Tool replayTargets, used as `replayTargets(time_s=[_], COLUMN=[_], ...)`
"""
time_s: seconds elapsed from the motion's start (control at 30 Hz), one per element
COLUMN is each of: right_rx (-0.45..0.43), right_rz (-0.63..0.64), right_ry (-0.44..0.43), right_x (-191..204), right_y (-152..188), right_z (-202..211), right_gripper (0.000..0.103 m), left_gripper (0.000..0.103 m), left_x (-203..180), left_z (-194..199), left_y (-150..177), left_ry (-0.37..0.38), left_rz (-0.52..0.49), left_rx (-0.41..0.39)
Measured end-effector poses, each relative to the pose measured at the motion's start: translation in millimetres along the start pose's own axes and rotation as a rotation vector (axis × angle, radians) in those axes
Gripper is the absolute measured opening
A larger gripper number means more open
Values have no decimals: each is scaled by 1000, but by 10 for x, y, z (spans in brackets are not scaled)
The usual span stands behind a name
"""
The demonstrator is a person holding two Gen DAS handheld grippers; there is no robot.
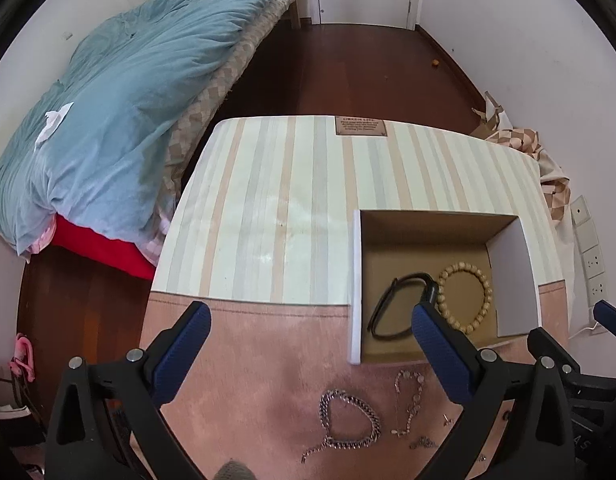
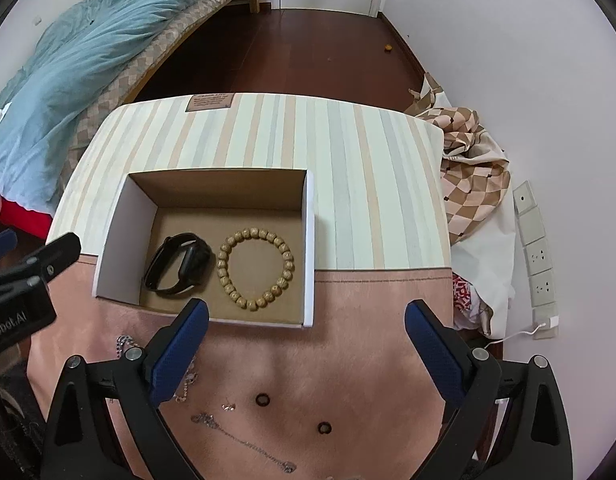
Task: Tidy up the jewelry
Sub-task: 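Lift both grippers out of the box, then grasp a small silver ring with the right gripper while the left grasps the thick silver chain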
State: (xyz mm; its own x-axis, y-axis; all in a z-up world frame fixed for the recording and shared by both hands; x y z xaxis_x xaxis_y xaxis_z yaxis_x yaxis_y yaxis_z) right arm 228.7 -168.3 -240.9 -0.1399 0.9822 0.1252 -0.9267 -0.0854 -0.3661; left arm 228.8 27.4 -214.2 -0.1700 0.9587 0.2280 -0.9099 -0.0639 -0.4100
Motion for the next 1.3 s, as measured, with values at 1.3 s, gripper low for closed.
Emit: replayTargets(time_s=[1.3], right_rx=[-290], right_rz=[-12], right_ry=[-33], right_x=[389], right_y=[702], right_z=[1939], right_gripper=[100], left_gripper=[103], left_x=[601], left_z=[1711], left_y=[721], left_ry=[-15], left_rz=[79], left_rx=[-210])
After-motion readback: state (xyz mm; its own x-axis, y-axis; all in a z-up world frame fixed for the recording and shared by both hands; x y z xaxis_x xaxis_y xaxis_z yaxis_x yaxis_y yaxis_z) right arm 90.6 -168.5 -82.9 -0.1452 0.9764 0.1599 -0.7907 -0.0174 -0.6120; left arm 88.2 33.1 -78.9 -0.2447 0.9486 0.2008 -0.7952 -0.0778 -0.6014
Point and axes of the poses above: each gripper's, at about its wrist camera, not at the fingertips, and z roughly against the way its jaws point, x to its left, y to its underside, the point moved 5 cm from there along -z, roughly the way its jaws point, and after that the axes turned 11 degrees about -y, right-handed, at the moved point
